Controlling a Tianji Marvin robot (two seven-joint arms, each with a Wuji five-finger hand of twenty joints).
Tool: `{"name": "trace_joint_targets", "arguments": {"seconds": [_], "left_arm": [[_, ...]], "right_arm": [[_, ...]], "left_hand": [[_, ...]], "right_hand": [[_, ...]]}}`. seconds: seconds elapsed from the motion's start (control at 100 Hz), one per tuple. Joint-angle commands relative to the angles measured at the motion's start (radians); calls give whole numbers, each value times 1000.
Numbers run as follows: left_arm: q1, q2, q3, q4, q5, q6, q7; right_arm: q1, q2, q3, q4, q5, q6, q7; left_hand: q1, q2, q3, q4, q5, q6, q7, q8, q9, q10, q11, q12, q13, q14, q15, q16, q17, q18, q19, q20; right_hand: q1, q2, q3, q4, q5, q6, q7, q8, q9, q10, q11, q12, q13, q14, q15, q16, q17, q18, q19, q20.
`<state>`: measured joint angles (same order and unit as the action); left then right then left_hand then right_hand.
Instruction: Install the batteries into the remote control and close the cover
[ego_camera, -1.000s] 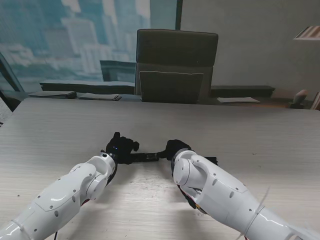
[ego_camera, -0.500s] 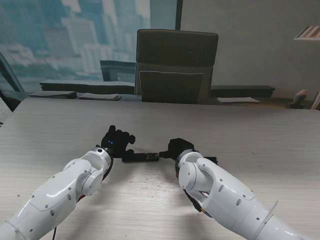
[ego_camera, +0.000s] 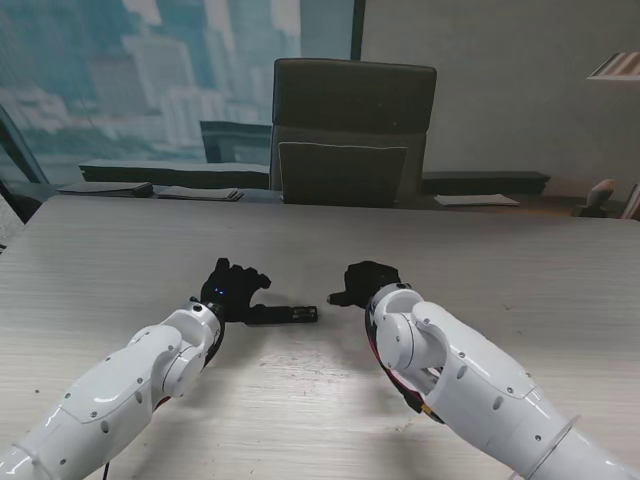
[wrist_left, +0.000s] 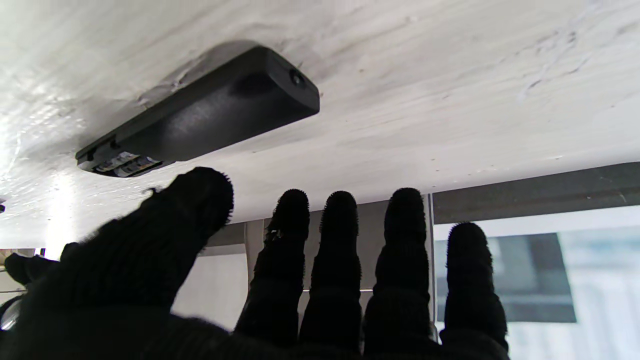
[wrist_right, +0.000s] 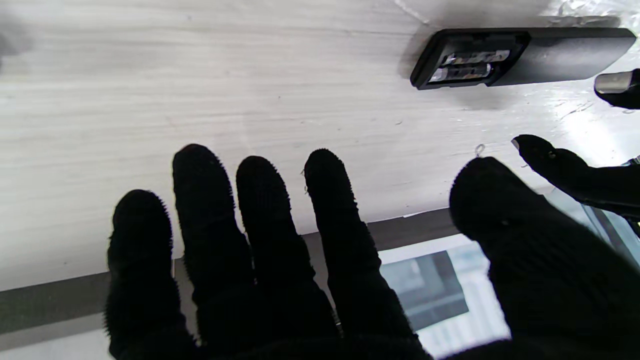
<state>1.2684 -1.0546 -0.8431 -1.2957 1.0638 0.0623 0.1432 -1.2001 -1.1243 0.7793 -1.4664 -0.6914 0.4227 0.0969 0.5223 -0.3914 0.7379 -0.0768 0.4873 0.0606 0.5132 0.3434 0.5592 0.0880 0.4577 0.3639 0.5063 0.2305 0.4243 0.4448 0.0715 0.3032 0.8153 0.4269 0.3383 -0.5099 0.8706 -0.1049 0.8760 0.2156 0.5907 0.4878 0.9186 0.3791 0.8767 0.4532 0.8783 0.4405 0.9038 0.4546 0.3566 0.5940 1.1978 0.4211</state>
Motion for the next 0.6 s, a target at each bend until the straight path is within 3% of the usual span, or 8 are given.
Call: {"name": "trace_joint_targets", "arguments": {"seconds": [0.0,0.28,0.59], "left_arm": [[4,-4,5,9,-5,-4,-3],[0,0,-29,-5,-5,-56,-22],[-7,7,-104,-59,-18,-138,-118]], "right_arm": [[-16,11,10,-21,-9,-9,16],[-47,19,34,-49,-44,-13,18],[-61,22,54,-58,-48,-48,19]], "left_hand": [[-33,17,-8,28,-43,19,-21,-15,-30,26,-16,-18,-29,2,-14,-12,-25,3,-20,-17],[-32,35,-25,32,-32,15,-43,-29,-19,22,-26,-27,-20,0,-24,-20,-25,3,-26,-21],[-34,44,-45,33,-21,8,-45,-30,-12,20,-31,-30,-15,-1,-31,-23,-21,2,-25,-22]], "right_hand": [[14,-18,22,23,-17,-3,-12,-10,-9,8,-4,-13,-9,-14,-4,-6,-10,-14,-12,-11],[18,-13,24,24,-24,0,-14,-10,-12,10,-5,-14,-11,-14,-8,-5,-13,-16,-18,-12],[18,-11,24,25,-25,0,-12,-10,-11,10,-5,-15,-10,-12,-10,-5,-13,-16,-18,-12]]}}
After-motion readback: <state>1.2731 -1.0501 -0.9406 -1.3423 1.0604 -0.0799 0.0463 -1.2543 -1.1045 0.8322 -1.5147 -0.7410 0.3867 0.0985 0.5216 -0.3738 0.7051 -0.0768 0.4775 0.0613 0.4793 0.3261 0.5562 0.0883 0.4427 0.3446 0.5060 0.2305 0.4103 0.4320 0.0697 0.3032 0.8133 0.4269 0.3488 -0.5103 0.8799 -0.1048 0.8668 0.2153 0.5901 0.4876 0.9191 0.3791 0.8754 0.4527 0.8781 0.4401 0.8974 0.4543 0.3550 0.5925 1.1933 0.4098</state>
